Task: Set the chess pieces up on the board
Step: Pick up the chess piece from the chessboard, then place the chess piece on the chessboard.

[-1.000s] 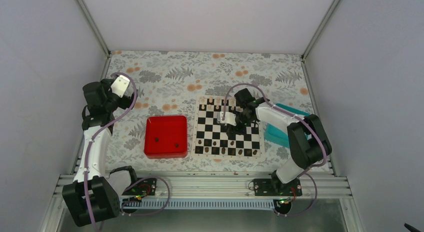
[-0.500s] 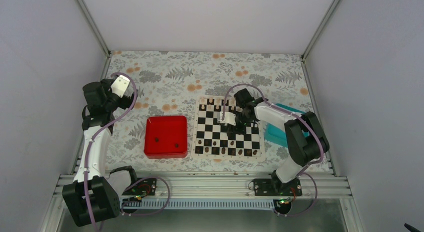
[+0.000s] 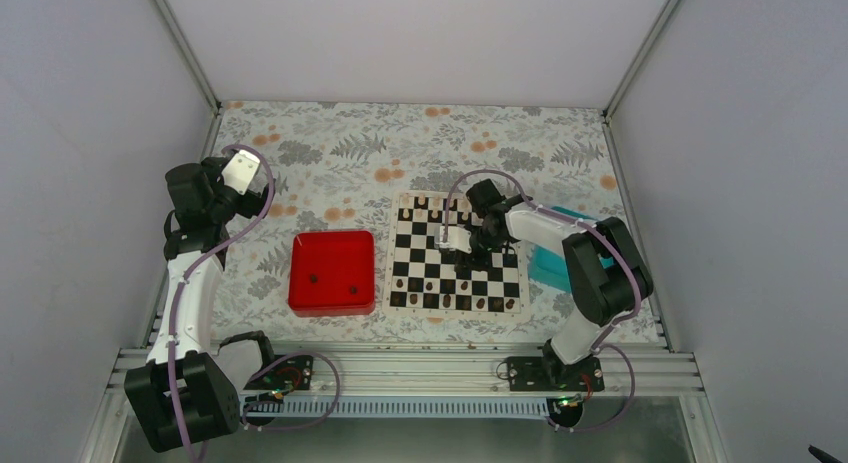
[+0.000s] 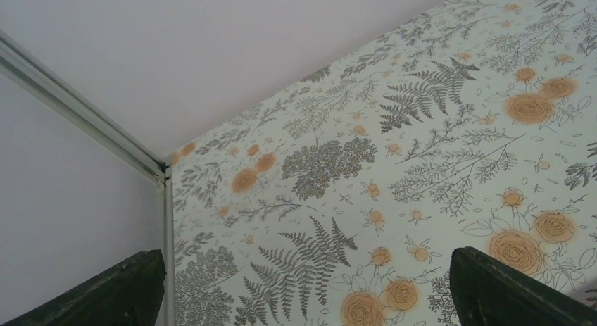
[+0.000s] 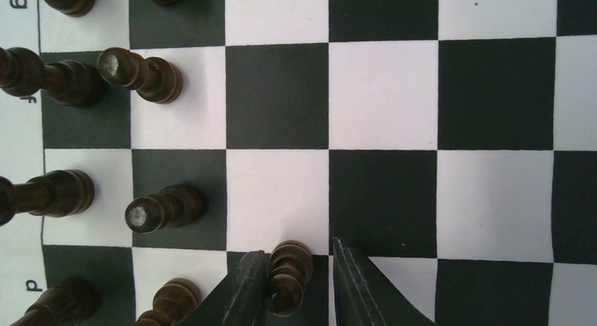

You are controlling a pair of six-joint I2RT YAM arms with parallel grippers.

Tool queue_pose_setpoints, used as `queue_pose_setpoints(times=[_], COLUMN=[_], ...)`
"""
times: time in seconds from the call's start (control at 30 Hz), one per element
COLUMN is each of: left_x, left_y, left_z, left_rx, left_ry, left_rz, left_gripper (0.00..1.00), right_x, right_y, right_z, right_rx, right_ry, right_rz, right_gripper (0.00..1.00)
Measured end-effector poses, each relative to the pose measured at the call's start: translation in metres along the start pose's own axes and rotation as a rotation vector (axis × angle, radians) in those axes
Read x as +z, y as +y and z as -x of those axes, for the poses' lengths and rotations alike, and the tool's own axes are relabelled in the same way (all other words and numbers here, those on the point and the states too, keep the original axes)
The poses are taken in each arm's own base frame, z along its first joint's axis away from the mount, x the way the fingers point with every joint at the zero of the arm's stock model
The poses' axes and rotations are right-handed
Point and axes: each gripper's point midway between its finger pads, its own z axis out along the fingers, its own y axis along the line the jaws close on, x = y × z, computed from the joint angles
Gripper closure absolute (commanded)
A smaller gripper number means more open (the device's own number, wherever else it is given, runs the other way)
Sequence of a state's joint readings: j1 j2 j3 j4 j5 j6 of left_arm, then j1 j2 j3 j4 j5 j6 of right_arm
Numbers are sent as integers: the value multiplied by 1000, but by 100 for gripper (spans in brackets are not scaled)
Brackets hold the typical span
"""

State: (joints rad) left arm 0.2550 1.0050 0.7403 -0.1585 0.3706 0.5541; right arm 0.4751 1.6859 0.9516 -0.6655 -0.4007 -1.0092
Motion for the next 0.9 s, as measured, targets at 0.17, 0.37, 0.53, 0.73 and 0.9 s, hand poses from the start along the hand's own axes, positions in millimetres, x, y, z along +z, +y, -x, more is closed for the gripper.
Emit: queue_pose_setpoints(times=[0.17, 0.37, 0.53, 0.73, 0.9], left_x=[0, 0, 0, 0, 0], left_y=[0, 0, 0, 0, 0], left_z=[0, 0, 0, 0, 0], left_rx=[3, 4, 3, 4, 3], left_ry=[0, 0, 1, 0, 0], left_rz=[0, -1, -1, -1, -2], left_gripper=[0, 0, 0, 0, 0], right_x=[0, -1, -19, -49, -49], right_y=[0, 0, -1, -2, 13], right_z=[0, 0, 3, -11, -39], right_rx=[-1, -1, -13, 14, 57], right_ry=[0, -1, -20, -32, 9], right_rz=[1, -3, -57, -155, -160], right_gripper=[91, 96, 96, 95, 94])
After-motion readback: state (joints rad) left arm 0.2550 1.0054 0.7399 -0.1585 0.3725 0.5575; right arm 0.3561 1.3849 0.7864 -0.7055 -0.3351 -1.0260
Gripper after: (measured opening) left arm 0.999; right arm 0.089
